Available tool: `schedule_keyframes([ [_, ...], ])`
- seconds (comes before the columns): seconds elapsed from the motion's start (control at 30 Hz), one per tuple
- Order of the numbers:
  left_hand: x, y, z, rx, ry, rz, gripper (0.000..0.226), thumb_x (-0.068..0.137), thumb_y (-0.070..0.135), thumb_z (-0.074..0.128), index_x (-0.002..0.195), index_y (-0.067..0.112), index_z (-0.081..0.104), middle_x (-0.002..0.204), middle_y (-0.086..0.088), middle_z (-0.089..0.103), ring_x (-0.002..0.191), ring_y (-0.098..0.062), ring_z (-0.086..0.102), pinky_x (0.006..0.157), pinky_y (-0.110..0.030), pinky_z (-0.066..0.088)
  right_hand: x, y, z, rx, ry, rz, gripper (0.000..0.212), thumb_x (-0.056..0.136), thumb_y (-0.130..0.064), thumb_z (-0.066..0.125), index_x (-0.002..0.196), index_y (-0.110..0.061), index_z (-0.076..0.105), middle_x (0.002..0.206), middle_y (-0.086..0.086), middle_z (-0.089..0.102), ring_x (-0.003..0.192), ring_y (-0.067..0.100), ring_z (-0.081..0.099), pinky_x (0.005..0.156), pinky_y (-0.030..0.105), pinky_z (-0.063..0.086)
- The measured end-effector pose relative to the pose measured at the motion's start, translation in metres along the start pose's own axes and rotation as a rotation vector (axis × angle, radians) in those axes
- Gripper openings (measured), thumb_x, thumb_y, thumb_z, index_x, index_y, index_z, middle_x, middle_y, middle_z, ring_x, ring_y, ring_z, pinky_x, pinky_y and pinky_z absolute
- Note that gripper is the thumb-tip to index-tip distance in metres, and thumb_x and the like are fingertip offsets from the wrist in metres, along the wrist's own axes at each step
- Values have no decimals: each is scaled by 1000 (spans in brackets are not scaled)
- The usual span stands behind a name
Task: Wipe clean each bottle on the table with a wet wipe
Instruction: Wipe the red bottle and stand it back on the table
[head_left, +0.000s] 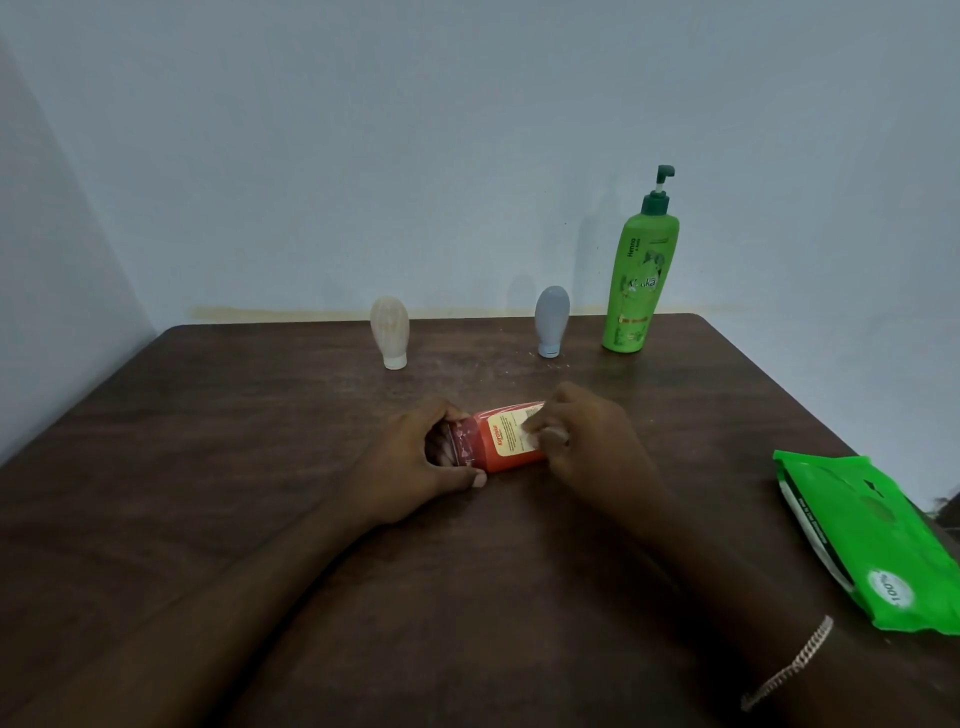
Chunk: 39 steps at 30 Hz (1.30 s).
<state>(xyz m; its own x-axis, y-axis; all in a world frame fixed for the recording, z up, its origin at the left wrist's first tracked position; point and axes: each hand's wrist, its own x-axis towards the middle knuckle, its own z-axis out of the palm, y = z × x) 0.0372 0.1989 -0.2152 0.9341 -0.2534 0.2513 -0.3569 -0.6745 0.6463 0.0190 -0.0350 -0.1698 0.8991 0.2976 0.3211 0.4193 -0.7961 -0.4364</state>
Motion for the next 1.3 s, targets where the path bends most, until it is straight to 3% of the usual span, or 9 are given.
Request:
schedule_keyframes([
  [0.07,1,1,1,7,-2,3,64,67,51,87,121,36,56,117,19,60,100,-2,60,81,-26,57,2,7,-3,2,56,31,20,93,-17,62,110,-19,71,107,-3,57,101,11,56,68,12,37],
  [0.27,0,0,-1,1,10,17,63,67,51,88,119,37,56,114,21,59,99,-2,60,82,-28,58,-3,-6,11,-12,8,-108,19,93,-19,61,109,-18,71,110,-5,57,95,3,50,75,9,34],
  [0.43,3,0,1,16,-13,5,68,66,57,85,123,36,55,121,16,60,102,-5,60,83,-30,58,5,26,-9,-72,169,63,18,90,-15,63,103,-17,75,91,-4,51,83,14,55,65,24,38],
  [0.6,3,-3,0,7,-5,5,69,65,57,85,124,37,55,121,18,60,103,-4,61,84,-31,59,0,5,8,-71,57,-81,25,95,-22,58,116,-17,70,112,-2,57,94,4,48,69,7,33],
  [0.73,2,-3,-1,5,-4,1,66,67,53,87,123,39,54,122,17,59,102,-3,61,83,-29,59,3,29,-11,-67,149,73,23,91,-16,62,110,-16,74,101,2,57,88,17,58,70,24,41],
  [0.8,3,-2,0,4,-19,-14,66,67,54,86,123,40,53,123,17,58,103,-5,61,84,-30,59,7,36,-16,-84,195,117,25,89,-14,62,110,-14,74,98,3,55,84,17,55,69,24,40],
  [0.97,2,-3,-2,-6,-10,-15,70,63,59,84,123,40,54,123,18,59,104,-4,61,84,-32,60,-1,20,-4,-78,98,-19,24,92,-18,61,114,-15,72,102,1,55,87,11,54,72,22,45],
  [1.17,3,-1,-2,22,1,-4,68,67,53,86,125,40,52,126,16,57,105,-3,60,85,-29,59,10,57,-24,3,263,269,21,89,-18,67,108,-20,76,101,3,59,90,16,58,74,25,40],
  [1.3,1,1,-2,33,-2,15,67,70,49,86,126,40,50,129,14,56,105,-4,59,84,-26,59,9,43,-16,-87,182,152,26,93,-17,61,117,-17,71,100,5,54,86,18,55,71,28,43],
])
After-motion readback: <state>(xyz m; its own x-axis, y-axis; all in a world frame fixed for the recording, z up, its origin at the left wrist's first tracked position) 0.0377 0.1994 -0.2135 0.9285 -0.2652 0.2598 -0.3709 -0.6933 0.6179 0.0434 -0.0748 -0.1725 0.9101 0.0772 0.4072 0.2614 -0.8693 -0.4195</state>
